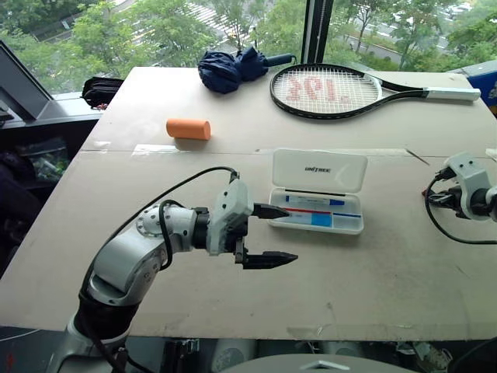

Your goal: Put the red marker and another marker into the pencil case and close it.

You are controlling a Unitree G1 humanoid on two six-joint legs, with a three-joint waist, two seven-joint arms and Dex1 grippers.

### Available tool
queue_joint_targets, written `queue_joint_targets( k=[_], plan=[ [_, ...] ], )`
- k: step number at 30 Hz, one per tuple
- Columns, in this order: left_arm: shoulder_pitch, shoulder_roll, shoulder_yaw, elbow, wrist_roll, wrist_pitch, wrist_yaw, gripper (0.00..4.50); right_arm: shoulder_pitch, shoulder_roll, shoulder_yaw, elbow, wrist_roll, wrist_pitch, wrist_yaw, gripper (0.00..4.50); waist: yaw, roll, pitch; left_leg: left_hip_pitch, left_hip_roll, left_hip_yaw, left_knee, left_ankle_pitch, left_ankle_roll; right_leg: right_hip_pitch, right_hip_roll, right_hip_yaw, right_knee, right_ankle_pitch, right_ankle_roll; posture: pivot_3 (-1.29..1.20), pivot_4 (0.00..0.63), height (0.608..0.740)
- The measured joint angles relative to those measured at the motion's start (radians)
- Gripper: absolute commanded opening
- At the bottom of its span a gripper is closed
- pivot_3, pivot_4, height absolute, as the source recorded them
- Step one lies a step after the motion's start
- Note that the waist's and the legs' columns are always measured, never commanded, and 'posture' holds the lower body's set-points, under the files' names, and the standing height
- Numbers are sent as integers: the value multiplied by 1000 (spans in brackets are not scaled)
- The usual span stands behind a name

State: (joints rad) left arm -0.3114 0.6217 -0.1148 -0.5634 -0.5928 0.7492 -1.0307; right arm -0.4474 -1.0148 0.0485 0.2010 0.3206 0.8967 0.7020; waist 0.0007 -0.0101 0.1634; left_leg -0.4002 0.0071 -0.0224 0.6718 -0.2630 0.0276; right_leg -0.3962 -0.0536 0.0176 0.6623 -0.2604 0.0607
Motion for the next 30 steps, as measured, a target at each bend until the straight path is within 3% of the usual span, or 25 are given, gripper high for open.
queue_joint_targets(
  k=[5,9,14,19,27,29,30],
  plan=[
    [-38,-66,-31,-22,0,5,99,4500,189,-95,-39,-313,44,-166,214,54,-2,4,1,0,1,0,-1,0,0,-1,0,1,0,0,1,0,150,730],
    [-22,-7,16,-40,-111,77,95,4500,177,-124,4,-534,43,-257,340,54,-19,3,2,2,4,-2,-1,0,0,0,4,0,2,0,0,0,150,730],
    [115,194,225,-83,-210,95,7,4500,25,-37,177,-533,-30,-254,379,54,-24,4,3,3,4,-1,-2,0,0,-1,3,0,1,0,0,0,150,730],
    [165,222,273,-95,-238,88,4,4500,-36,19,260,-520,-78,-237,391,54,10,3,3,0,1,-2,-1,0,0,0,-1,-2,-2,0,0,0,150,730],
    [179,246,303,-123,-277,88,36,4500,-50,29,293,-513,-89,-157,428,54,11,3,4,0,1,-2,-1,0,0,0,-2,-2,-1,0,0,0,150,730],
    [182,248,303,-123,-283,88,45,4500,-50,29,293,-524,-89,-143,430,981,10,3,4,0,1,-2,-1,0,0,-1,-2,-2,-1,0,0,0,150,730],
    [184,249,303,-123,-285,88,46,4500,-50,29,293,-528,-89,-137,430,1114,10,3,4,0,1,-2,-1,0,0,-1,-2,-2,-1,0,0,0,150,730]
  ],
)
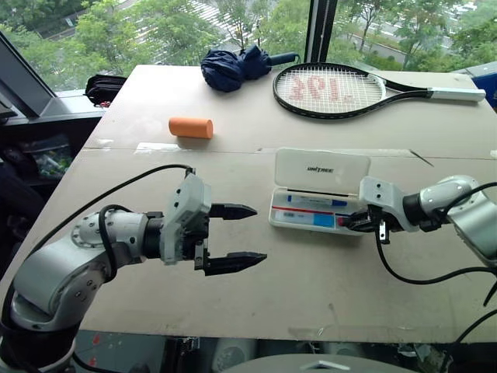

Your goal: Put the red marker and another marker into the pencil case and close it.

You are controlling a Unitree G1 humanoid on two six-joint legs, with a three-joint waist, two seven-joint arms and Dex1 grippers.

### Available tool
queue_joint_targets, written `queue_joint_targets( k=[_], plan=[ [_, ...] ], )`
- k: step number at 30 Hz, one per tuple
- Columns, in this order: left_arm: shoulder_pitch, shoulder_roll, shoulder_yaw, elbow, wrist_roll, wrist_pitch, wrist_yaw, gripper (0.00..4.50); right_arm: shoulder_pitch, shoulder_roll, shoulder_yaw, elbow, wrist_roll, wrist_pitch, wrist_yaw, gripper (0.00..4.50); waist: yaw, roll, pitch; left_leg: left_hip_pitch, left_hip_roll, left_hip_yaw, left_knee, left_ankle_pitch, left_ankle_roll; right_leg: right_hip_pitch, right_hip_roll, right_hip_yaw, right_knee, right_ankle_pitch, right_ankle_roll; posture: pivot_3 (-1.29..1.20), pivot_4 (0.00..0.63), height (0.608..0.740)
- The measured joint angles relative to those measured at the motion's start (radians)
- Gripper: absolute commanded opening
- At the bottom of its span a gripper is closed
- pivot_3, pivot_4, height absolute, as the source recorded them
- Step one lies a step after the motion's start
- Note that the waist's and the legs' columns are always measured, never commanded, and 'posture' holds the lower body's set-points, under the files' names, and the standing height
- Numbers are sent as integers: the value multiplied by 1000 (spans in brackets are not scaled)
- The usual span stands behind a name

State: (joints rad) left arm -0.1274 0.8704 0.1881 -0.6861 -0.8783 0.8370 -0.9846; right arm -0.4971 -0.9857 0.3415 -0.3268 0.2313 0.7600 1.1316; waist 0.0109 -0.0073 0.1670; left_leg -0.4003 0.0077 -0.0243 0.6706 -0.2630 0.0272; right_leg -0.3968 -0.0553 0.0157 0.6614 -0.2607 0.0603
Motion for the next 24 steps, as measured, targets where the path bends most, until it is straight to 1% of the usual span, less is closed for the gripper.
queue_joint_targets(
  k=[1,2,3,4,7,9,10,11,12,14,16,18,20,21,22,24],
  plan=[
    [3,1,0,0,-4,0,3,4500,0,0,0,-2,0,3,0,1489,0,0,0,0,0,0,0,0,0,0,0,0,0,0,0,0,150,730],
    [11,5,0,-1,-10,0,7,4500,0,0,0,-4,0,10,-1,2015,0,0,0,0,0,0,0,0,0,0,0,0,0,0,0,0,150,730],
    [13,6,0,-1,-13,0,8,4500,0,0,-1,-7,2,17,-1,2681,0,0,0,0,0,0,0,0,0,0,0,0,0,0,0,0,150,730],
    [14,7,0,-1,-14,0,8,4500,0,0,-2,-9,4,19,-1,2924,0,0,0,0,0,0,0,0,0,0,0,0,0,0,0,0,150,730],
    [23,13,1,-2,-20,-1,10,4500,16,-23,-66,-38,67,54,20,2924,1,0,0,0,0,0,0,0,0,0,0,0,0,0,0,0,150,730],
    [39,15,8,-5,-22,-5,13,4500,42,-41,-160,-47,124,92,32,2924,2,0,0,0,0,0,0,0,0,0,0,0,-1,0,0,0,150,730],
    [51,15,13,-8,-25,-8,17,4500,48,-44,-197,-40,147,114,29,2327,2,0,0,0,0,0,0,0,0,0,0,0,0,0,0,0,150,730],
    [65,15,18,-13,-28,-10,23,4500,43,-43,-241,-7,170,143,18,2194,1,0,0,0,0,0,0,0,0,0,0,0,0,0,0,0,150,730],
    [82,14,29,-18,-29,-11,31,4500,7,-25,-270,59,175,172,-11,1652,-2,0,0,1,0,1,0,0,0,0,0,1,0,0,0,0,150,730],
    [100,11,41,-34,-39,-12,49,4500,-92,-1,-304,219,154,201,-82,731,-11,1,1,1,0,3,0,0,0,0,0,3,0,0,-1,0,150,730],
    [126,8,61,-52,-57,-15,59,4500,-200,30,-306,359,116,207,-139,48,-19,1,1,2,0,3,0,0,0,0,0,3,1,0,-2,0,150,730],
    [136,3,71,-56,-70,-18,73,4500,-330,93,-279,522,63,189,-191,48,-29,1,1,3,1,5,-1,0,0,-1,1,4,1,0,-1,0,150,730],
    [155,-2,93,-63,-81,-30,87,4500,-478,191,-211,765,-21,111,-229,48,-36,1,1,2,1,6,-2,0,0,-2,2,5,1,0,-1,0,150,730],
    [170,-3,104,-69,-87,-34,93,4500,-527,234,-180,863,-49,77,-225,48,-38,1,1,2,2,6,-2,0,0,-3,2,5,1,0,-1,0,150,730],
    [172,-3,106,-70,-88,-35,95,4500,-544,253,-167,901,-60,63,-223,48,-39,1,1,1,2,7,-3,0,0,-4,2,5,1,0,-1,0,150,730],
    [195,-3,123,-78,-94,-39,101,4500,-624,336,-122,1077,-97,-5,-180,48,-42,1,2,-3,2,8,-4,2,-3,-8,2,7,1,0,-1,0,150,730]
  ],
)
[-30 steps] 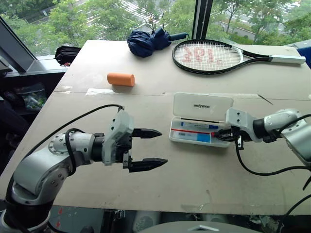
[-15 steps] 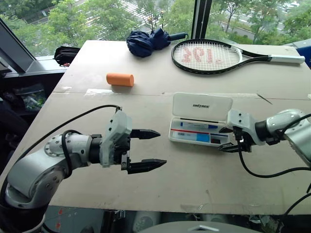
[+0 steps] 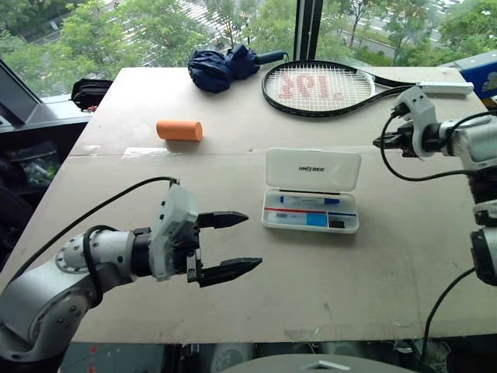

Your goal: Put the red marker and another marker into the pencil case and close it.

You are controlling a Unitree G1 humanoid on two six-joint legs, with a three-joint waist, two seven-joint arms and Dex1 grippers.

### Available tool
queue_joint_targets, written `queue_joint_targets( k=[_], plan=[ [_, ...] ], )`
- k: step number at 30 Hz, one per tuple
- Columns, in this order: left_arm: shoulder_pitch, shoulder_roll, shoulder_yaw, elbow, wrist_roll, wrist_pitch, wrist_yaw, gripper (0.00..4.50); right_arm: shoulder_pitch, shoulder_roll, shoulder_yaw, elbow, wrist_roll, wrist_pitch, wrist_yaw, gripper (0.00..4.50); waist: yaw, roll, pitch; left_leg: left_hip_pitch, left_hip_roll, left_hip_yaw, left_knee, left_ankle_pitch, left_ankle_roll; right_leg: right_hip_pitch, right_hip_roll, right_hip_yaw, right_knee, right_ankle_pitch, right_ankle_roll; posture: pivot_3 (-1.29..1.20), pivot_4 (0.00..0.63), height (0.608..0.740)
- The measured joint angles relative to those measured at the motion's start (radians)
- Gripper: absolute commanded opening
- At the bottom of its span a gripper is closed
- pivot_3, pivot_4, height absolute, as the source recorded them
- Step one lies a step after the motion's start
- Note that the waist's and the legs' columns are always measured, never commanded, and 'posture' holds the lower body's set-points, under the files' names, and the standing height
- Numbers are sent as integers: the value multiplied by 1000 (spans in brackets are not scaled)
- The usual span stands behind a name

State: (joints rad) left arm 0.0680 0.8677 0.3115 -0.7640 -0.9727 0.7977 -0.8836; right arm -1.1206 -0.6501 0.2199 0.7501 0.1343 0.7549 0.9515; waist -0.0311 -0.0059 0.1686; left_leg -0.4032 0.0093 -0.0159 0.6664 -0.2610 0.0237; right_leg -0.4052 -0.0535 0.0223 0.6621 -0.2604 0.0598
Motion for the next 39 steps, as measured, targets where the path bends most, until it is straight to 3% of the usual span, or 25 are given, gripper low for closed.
queue_joint_targets(
  k=[3,7,9,12,17,19,25,28,31,34,35,36,37,39],
  plan=[
    [35,0,14,-18,-8,-5,19,4500,-86,83,36,193,-33,-94,131,48,-1,0,0,-11,0,-1,3,1,-1,-9,-1,-1,0,0,1,0,150,730],
    [68,0,44,-41,-15,-8,44,4500,-110,103,69,268,-57,-158,320,48,5,0,0,-12,-1,-2,3,1,-2,-10,-3,-2,0,0,1,0,150,730],
    [106,0,72,-55,-32,-9,59,4500,-96,65,89,184,-42,-128,482,48,8,2,1,-12,-1,-1,3,1,-1,-10,-4,-2,0,0,1,0,150,730],
    [139,0,86,-71,-45,-9,73,4500,-56,-24,106,-46,1,-50,599,48,15,3,2,-12,-1,-4,3,0,0,-10,-5,-4,1,0,1,0,150,730],
    [147,0,77,-78,-49,-26,81,4500,178,-76,139,-509,72,117,580,48,18,2,0,-11,-1,-9,3,-2,2,-7,-5,-6,1,0,0,0,150,730],
    [142,0,70,-78,-47,-32,81,4500,285,-52,170,-589,68,135,525,48,19,2,0,-11,-2,-9,3,-1,2,-7,-5,-6,2,0,0,0,150,730],
    [141,5,62,-63,-29,-49,67,4500,477,-58,147,-816,20,-13,330,48,19,-5,-10,3,-2,-8,2,-2,2,6,-3,-7,-1,0,0,0,150,730],
    [147,7,60,-46,-8,-63,50,4500,644,-14,-17,-891,71,-121,249,48,31,-10,-13,9,-2,-11,1,-2,2,15,-3,-10,-4,-2,-4,0,150,730],
    [170,6,49,-14,40,-90,30,4500,845,27,-185,-1011,190,-236,220,830,38,-1,-7,5,-4,-8,2,-2,2,11,-4,-6,-2,0,0,0,150,730],
    [251,-9,67,32,111,-152,-7,4500,1118,-75,-403,-1117,186,-350,210,2257,49,-1,-7,4,-4,-8,2,-2,3,10,-5,-8,-4,-1,1,0,150,730],
    [275,-13,73,52,131,-167,-18,4500,1170,-75,-450,-1125,190,-363,201,2875,46,-2,-7,4,-3,-8,1,-2,3,10,-3,-8,-4,-1,0,0,150,730],
    [296,-13,76,67,149,-181,-34,4500,1214,-74,-491,-1133,196,-382,194,3091,42,-1,-7,4,-2,-8,1,-2,3,10,-3,-7,-4,-1,0,0,150,730],
    [335,-15,101,73,168,-211,-70,4500,1310,-60,-573,-1161,217,-423,196,3828,39,-1,-6,5,-1,-7,1,-2,3,9,-2,-6,-3,-1,-1,0,150,730],
    [397,-14,139,86,188,-237,-111,4500,1418,-34,-673,-1181,239,-456,196,4346,39,0,-7,7,0,-6,0,-2,3,10,-1,-6,-2,-3,-3,0,150,730]
  ],
)
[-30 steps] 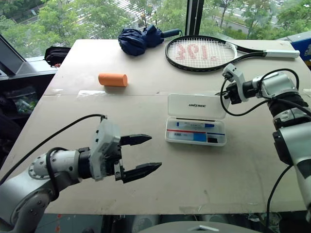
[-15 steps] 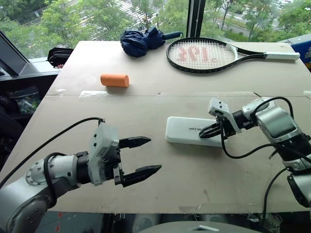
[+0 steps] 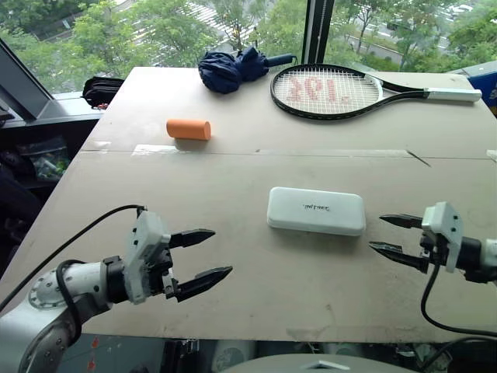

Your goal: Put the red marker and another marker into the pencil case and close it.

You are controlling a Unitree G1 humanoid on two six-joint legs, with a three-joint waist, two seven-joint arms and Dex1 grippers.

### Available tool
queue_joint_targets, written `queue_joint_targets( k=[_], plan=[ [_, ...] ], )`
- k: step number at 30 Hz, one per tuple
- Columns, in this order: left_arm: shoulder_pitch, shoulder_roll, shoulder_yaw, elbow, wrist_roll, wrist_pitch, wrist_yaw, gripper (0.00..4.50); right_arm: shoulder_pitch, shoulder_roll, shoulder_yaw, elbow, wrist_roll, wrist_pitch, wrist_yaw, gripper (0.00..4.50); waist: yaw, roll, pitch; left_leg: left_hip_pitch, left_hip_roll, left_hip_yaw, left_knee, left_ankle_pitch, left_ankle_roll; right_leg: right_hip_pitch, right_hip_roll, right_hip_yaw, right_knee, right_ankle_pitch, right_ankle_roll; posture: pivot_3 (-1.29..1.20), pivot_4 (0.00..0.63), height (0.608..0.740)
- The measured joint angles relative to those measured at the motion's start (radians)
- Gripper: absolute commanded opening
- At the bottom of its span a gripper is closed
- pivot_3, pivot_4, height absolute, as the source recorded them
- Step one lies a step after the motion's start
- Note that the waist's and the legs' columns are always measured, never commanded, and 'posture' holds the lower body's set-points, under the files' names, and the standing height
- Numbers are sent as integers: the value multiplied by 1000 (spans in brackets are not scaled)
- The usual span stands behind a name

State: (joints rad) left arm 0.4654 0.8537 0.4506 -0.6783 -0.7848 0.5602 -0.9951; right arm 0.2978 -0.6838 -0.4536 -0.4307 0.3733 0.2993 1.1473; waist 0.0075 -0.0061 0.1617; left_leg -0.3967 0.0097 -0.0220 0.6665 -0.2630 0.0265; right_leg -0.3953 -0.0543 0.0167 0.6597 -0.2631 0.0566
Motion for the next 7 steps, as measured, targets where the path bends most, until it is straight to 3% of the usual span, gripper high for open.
queue_joint_targets(
  k=[4,7],
  plan=[
    [104,-7,69,79,42,-52,-96,4500,284,72,-272,-31,57,-109,23,4346,6,1,0,0,1,1,0,0,0,0,0,1,-1,-1,-1,0,150,730],
    [109,-8,72,98,47,-66,-130,4500,356,78,-350,-60,96,-139,30,4346,3,-1,-1,1,2,5,2,0,0,0,0,4,-1,-1,-1,0,150,730]
  ],
)
